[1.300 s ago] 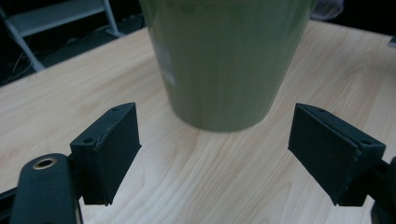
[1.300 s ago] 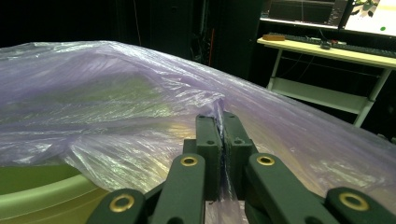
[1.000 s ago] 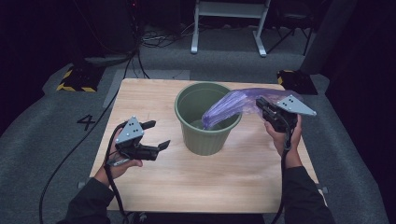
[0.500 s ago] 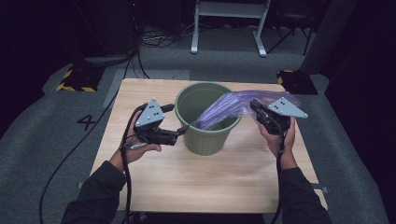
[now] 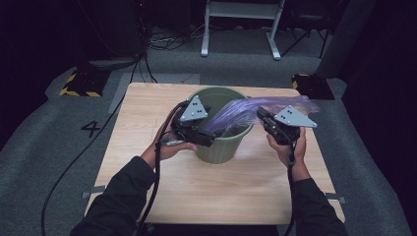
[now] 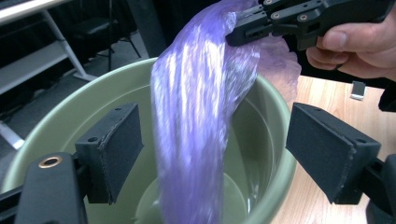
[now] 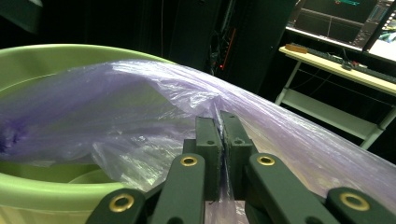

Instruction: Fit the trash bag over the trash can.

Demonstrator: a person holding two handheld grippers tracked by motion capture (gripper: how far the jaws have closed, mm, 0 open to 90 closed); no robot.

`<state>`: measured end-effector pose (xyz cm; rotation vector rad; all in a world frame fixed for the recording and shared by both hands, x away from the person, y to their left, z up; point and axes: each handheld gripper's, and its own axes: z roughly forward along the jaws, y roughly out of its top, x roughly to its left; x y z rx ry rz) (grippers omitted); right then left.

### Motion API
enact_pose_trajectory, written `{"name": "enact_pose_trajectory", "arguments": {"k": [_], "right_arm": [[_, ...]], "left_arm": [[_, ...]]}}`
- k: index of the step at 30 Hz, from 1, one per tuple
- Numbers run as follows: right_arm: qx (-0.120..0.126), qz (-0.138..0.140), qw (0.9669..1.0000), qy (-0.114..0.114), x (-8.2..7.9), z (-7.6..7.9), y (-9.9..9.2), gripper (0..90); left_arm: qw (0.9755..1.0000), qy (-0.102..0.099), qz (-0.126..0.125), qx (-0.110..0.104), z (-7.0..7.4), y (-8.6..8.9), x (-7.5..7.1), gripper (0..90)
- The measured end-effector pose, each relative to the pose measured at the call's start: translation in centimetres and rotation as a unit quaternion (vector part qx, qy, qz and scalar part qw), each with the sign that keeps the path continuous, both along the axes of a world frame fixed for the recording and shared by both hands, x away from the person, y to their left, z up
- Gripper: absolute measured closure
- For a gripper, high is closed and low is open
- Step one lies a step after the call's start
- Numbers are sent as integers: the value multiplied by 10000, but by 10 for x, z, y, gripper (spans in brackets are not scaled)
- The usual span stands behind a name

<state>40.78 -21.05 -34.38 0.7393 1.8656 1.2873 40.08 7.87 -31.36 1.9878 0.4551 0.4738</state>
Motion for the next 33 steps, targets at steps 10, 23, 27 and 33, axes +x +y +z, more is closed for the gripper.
{"name": "enact_pose_trajectory", "arguments": {"k": [10, 23, 27, 33], "right_arm": [[-185, 310, 9993, -117, -9, 2, 14, 880], [-327, 779, 9962, -214, -17, 4, 25, 870], [-367, 853, 9955, -210, -18, 3, 26, 863], [-282, 956, 9949, -146, -18, 2, 25, 838]], "left_arm": [[9993, -9, 61, 382, -1, -25, 6, 186], [9963, -310, 229, 766, -3, -33, 8, 505], [9962, -293, 210, 787, -5, -31, 11, 696], [9961, -283, 151, 824, -5, -29, 11, 843]]}}
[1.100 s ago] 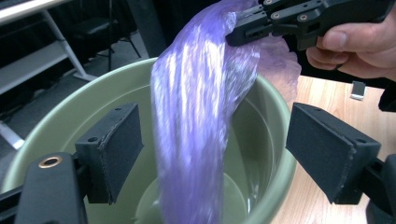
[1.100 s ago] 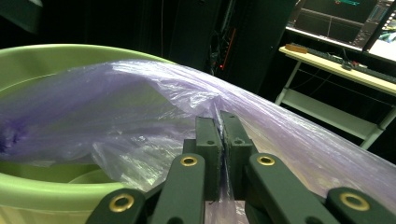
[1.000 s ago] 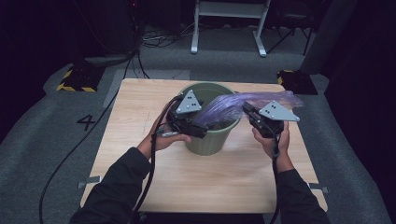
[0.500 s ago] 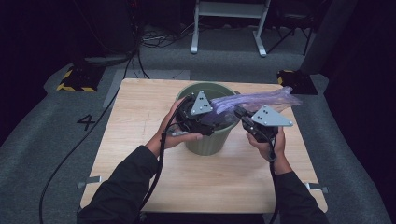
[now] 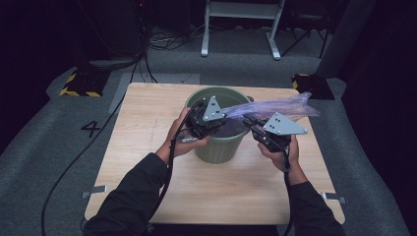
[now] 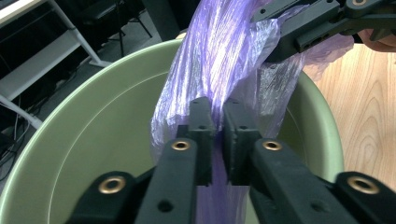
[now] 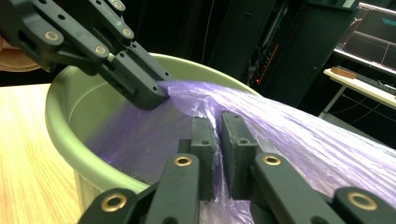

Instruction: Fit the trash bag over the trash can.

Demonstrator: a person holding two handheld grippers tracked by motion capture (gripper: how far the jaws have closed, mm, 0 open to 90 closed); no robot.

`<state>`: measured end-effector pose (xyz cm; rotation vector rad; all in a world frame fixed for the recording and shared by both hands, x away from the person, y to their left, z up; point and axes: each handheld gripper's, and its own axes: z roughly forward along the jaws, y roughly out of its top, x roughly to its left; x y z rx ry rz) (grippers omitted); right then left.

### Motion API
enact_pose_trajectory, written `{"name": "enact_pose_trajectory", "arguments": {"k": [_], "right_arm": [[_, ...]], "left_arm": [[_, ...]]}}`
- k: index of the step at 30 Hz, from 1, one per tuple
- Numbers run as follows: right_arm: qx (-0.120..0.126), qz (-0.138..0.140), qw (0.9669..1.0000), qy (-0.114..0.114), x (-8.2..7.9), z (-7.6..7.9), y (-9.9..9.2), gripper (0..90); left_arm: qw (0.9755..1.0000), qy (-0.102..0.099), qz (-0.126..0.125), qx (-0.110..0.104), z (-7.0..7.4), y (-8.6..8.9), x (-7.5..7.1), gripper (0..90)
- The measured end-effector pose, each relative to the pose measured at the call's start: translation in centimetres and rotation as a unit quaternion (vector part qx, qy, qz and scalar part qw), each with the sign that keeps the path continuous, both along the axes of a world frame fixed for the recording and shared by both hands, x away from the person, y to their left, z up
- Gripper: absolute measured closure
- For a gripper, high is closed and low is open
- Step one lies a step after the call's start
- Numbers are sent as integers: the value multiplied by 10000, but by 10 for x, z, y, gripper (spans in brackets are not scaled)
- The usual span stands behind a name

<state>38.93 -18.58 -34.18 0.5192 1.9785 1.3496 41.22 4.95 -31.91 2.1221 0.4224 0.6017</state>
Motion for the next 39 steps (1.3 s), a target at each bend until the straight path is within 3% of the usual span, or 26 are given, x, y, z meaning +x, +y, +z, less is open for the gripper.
{"name": "enact_pose_trajectory", "arguments": {"k": [4, 7, 12, 16, 29, 32, 36, 39], "right_arm": [[-6, 7, 10000, 5, -1, 0, 0, 769], [-37, -61, 9999, 85, -2, 0, -2, 576], [-60, -110, 9996, 254, -4, -3, -11, 427], [93, -168, 9993, 328, -9, -5, -30, 379], [94, -474, 9973, 560, -17, -26, -72, 297], [118, -588, 9963, 623, -14, -31, -75, 332], [281, -594, 9961, 592, -12, -32, -77, 637], [318, -471, 9975, 431, -15, -31, -74, 770]], "left_arm": [[10000, -11, -3, 25, -1, 1, 0, 877], [10000, -4, 90, -5, -2, 3, 2, 882], [9998, 48, 176, -62, -6, 11, 4, 884], [9997, 73, 220, -110, -8, 19, 5, 884], [9987, 232, 304, -332, -14, 53, 11, 883], [9986, 261, 316, -346, -17, 57, 12, 882], [9983, 313, 335, -348, -23, 60, 14, 864], [9981, 332, 350, -375, -26, 62, 14, 805]]}}
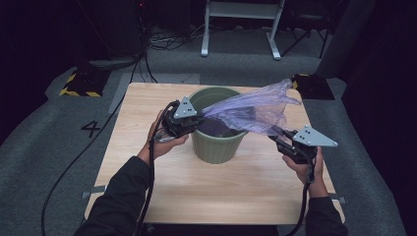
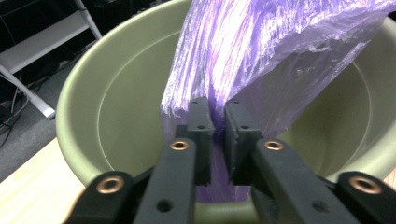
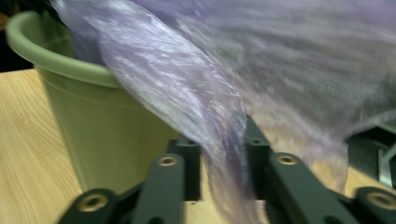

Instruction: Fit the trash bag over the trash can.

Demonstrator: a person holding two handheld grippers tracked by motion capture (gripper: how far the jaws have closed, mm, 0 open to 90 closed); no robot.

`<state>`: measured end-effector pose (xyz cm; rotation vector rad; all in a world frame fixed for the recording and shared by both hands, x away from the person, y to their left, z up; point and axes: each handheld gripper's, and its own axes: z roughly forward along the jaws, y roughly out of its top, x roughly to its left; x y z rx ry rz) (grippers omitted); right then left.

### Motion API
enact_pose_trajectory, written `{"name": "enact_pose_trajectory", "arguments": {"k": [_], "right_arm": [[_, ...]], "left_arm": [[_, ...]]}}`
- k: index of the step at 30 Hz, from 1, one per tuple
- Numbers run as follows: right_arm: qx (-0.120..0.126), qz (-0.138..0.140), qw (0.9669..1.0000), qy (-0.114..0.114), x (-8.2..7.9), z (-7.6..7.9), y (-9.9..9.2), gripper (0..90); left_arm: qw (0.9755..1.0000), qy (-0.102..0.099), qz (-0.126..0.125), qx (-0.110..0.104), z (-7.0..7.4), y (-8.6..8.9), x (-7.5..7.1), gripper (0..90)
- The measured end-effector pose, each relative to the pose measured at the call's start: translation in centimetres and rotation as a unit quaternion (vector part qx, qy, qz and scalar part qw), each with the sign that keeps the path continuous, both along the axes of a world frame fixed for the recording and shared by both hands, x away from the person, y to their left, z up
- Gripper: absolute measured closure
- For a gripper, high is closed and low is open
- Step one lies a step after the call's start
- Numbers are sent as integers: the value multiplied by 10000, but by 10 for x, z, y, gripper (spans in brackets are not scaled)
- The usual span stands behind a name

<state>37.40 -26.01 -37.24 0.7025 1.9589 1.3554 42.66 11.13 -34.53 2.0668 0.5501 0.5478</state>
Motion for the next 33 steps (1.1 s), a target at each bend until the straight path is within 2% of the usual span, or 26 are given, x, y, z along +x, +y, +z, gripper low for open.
{"name": "enact_pose_trajectory", "arguments": {"k": [3, 6, 9, 12, 17, 18, 21, 23, 25, 28, 29, 33], "right_arm": [[-26, 96, 9999, -141, -3, 4, 4, 842], [-83, 133, 9995, -270, -6, 11, 8, 864], [-155, 195, 9990, -359, -8, 17, 12, 873], [-184, 285, 9986, -396, -9, 23, 17, 873], [-303, 425, 9976, -458, -11, 26, 28, 871], [-351, 460, 9971, -485, -12, 27, 31, 870], [-404, 531, 9964, -523, -14, 29, 35, 867], [-413, 573, 9960, -546, -15, 31, 37, 864], [-400, 616, 9958, -548, -16, 32, 38, 859], [-384, 639, 9957, -550, -19, 32, 38, 830], [-366, 653, 9956, -556, -20, 32, 38, 807], [-328, 552, 9967, -503, -21, 32, 38, 655]], "left_arm": [[9999, -3, 23, -119, 0, 2, 0, 704], [9998, -52, 5, -193, 4, 1, -2, 588], [9993, 1, -97, -356, 9, -2, -5, 449], [9986, -63, -333, -405, 14, -9, -11, 401], [9967, -107, -699, -407, 20, -32, -20, 335], [9964, -114, -736, -402, 21, -35, -21, 305], [9960, -143, -810, -336, 24, -47, -22, 292], [9972, -180, -707, -165, 25, -55, -22, 318], [9976, -199, -653, -66, 24, -59, -21, 404], [9966, -222, -786, 144, 22, -60, -20, 638], [9966, -232, -778, 164, 21, -59, -20, 703], [9962, -214, -842, 87, 18, -47, -20, 831]]}}
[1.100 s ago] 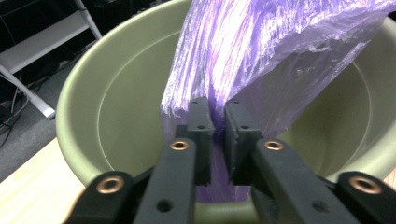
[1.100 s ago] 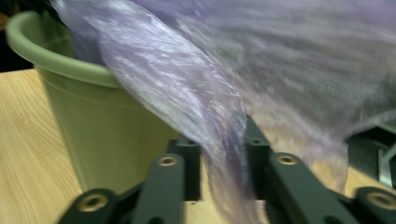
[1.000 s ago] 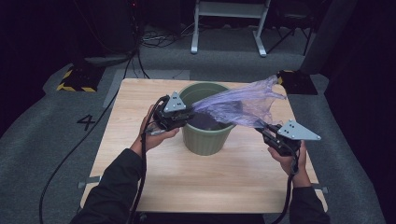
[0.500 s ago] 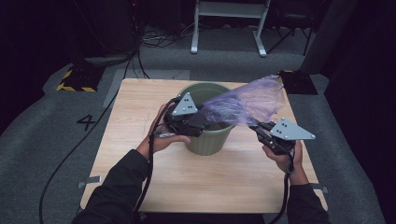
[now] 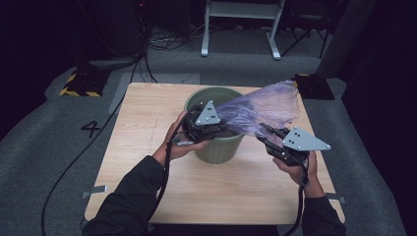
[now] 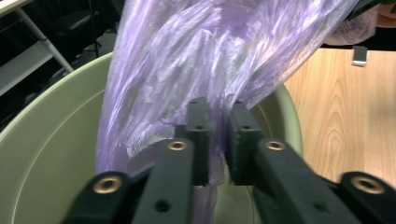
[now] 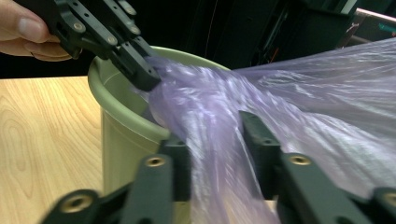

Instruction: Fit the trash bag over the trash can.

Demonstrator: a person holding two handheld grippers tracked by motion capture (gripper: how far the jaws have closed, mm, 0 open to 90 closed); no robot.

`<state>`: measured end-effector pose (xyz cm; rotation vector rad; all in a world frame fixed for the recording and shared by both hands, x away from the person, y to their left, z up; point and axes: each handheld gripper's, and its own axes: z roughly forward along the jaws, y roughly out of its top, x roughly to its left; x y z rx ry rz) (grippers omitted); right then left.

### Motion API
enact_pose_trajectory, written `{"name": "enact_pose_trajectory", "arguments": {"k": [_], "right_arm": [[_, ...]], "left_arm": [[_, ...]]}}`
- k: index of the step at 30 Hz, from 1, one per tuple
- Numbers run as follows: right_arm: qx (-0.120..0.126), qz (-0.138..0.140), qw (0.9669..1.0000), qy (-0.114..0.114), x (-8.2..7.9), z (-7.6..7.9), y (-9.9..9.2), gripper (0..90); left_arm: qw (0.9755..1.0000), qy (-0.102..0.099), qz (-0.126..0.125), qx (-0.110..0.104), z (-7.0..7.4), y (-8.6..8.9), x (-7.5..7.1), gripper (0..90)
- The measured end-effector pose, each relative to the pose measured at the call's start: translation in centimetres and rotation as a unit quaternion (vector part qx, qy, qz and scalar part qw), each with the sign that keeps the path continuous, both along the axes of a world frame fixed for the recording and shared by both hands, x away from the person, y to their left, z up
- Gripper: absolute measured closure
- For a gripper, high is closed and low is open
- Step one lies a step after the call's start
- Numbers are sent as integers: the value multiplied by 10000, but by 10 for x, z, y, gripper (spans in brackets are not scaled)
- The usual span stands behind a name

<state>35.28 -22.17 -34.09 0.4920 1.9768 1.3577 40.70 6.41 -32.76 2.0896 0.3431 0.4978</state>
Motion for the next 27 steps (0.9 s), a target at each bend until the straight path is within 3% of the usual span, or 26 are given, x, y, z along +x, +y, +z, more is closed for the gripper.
{"name": "enact_pose_trajectory", "arguments": {"k": [6, 15, 16, 22, 25, 27], "right_arm": [[17, -28, 9998, 208, -4, -3, -3, 323], [209, -134, 9991, 337, -11, -10, -25, 270], [213, -143, 9991, 348, -11, -12, -26, 279], [148, 31, 9995, 276, -14, -20, -27, 692], [143, 244, 9995, 164, -17, -19, -21, 808], [84, 337, 9993, 100, -19, -17, -17, 830]], "left_arm": [[9998, -2, 137, -115, -2, 25, 0, 880], [9993, 34, 308, -221, -7, 51, 1, 874], [9992, 39, 318, -235, -8, 53, 2, 873], [9988, 81, 407, -275, -14, 55, 3, 817], [9980, 109, 495, -377, -13, 55, 3, 670], [9975, 150, 549, -431, -13, 54, 2, 570]]}}
